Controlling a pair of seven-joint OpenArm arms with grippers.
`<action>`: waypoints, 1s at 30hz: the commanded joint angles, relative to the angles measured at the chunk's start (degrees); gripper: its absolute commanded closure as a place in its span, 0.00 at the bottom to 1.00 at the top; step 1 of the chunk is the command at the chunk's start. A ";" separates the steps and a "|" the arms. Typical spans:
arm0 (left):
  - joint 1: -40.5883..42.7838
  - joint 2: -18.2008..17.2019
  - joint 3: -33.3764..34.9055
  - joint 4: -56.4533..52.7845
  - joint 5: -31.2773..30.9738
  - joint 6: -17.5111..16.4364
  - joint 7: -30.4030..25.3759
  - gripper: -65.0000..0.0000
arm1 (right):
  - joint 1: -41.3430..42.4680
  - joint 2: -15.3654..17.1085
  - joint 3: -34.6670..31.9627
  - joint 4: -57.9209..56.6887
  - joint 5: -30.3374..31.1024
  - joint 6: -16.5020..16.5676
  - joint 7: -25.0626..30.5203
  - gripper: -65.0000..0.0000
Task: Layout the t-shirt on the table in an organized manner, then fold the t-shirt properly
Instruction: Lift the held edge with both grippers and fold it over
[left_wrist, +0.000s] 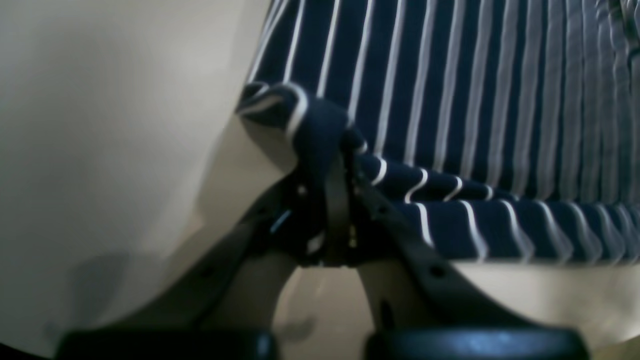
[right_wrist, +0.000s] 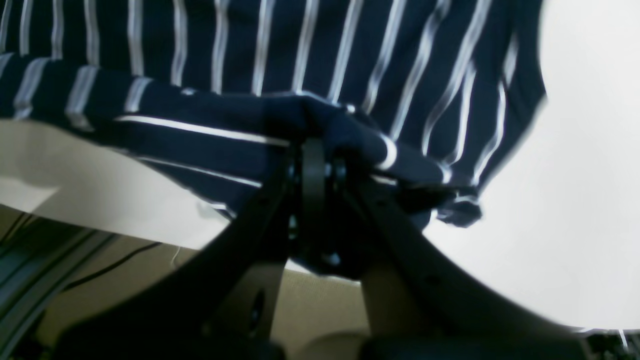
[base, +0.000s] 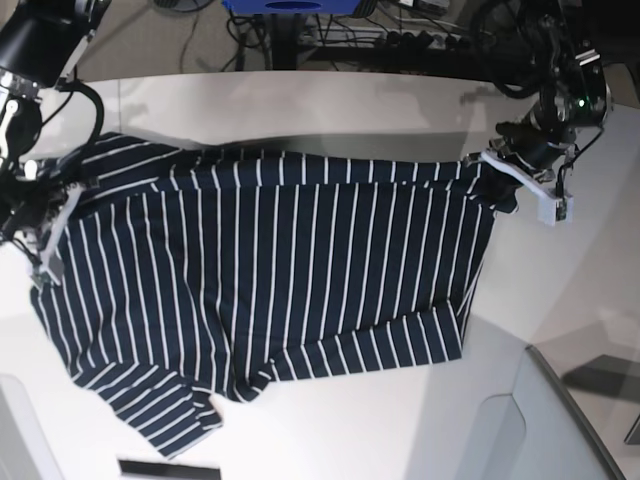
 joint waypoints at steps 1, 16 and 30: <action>-1.04 -0.53 -0.26 0.76 0.98 -0.27 -0.98 1.00 | 1.52 1.13 0.11 -0.02 0.04 0.06 1.47 0.99; -12.55 0.70 -0.18 -10.93 9.60 -0.27 -1.15 1.00 | 6.35 4.38 -5.60 -16.28 0.13 0.06 17.73 0.99; -15.54 0.79 -0.18 -21.31 11.27 -0.27 -7.66 1.00 | 7.67 4.47 -5.60 -24.98 0.13 -3.68 29.42 1.00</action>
